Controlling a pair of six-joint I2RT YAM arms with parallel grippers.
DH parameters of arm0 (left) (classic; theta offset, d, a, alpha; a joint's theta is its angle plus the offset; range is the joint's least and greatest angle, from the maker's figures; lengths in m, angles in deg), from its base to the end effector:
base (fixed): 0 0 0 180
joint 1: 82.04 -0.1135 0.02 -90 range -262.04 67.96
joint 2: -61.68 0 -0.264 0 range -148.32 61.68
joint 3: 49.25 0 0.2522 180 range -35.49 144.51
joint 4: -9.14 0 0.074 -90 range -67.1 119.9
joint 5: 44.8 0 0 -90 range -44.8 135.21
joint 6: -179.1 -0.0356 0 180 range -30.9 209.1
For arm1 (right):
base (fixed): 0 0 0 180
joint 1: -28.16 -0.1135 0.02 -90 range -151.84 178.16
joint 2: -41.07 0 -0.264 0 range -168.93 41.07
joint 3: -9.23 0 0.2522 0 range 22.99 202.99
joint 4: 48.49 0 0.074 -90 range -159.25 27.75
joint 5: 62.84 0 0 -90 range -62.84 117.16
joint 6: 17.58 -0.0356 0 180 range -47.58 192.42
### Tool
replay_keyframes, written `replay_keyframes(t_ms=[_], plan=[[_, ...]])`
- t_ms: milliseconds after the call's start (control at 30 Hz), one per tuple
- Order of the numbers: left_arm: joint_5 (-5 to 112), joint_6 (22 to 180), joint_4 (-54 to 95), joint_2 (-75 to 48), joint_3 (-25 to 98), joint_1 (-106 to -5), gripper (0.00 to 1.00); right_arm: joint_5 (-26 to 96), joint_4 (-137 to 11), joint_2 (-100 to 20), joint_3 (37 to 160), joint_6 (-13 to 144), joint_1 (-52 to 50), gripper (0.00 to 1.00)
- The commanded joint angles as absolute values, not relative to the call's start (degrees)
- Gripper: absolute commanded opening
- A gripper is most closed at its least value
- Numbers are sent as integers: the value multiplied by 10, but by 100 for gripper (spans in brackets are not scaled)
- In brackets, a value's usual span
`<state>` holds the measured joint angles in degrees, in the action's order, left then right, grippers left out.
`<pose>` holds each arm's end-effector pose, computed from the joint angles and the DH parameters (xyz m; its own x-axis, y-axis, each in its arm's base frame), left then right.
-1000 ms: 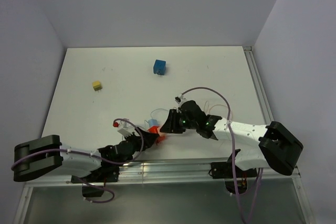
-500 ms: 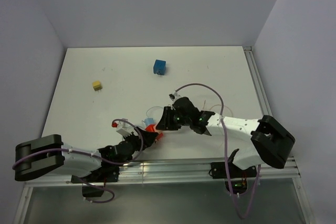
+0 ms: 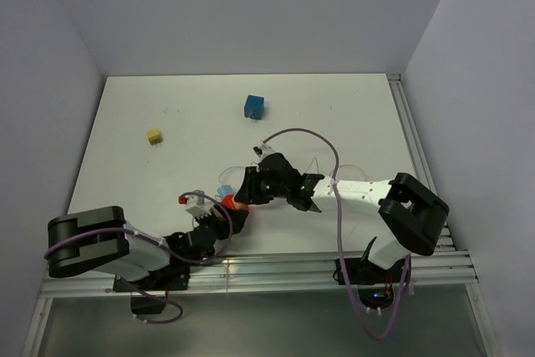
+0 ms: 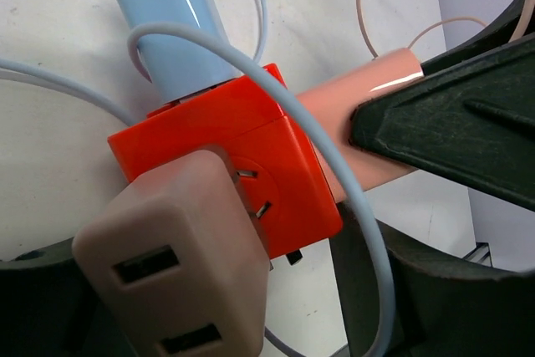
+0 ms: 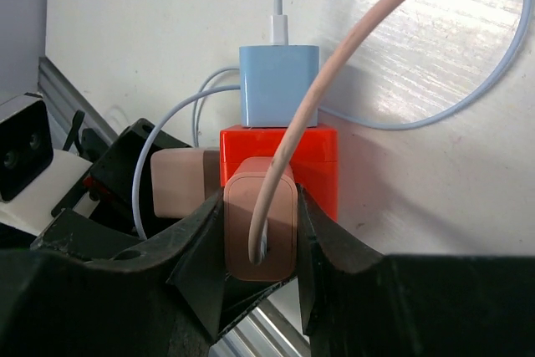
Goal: Insert the plug
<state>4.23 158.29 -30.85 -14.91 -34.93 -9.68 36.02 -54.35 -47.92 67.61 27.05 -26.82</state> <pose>0.0736 -0.1544 0.1088 -0.5416 -0.6260 -0.5611 0.0829 0.6244 -0.7767 0.1793 0.2654 0.1841 -0.8661 -0.0106 -0.4998 -0.3757 0.6735 0.6366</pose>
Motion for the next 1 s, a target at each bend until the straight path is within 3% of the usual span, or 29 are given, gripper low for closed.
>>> replay_keyframes(t_ms=[0,333,367,433,467,567,667,967], plan=[[139,1585,-467,-150,-470,-88,75,443,-690,-546,648,286,-322,0],[126,1560,-240,16,-432,-88,81,432,-660,-487,654,268,-301,2],[127,1553,-218,30,-421,-88,82,436,-656,-485,652,268,-298,12],[133,1537,-191,63,-419,-88,83,442,-641,-480,647,268,-290,22],[135,1536,-183,74,-421,-88,84,444,-634,-471,640,269,-288,35],[151,1516,-172,99,-423,-88,90,451,-625,-453,632,270,-275,53],[165,1502,-139,119,-411,-88,99,458,-625,-445,632,277,-263,61],[159,1516,-30,209,-394,-88,100,479,-596,-405,600,275,-247,84]])
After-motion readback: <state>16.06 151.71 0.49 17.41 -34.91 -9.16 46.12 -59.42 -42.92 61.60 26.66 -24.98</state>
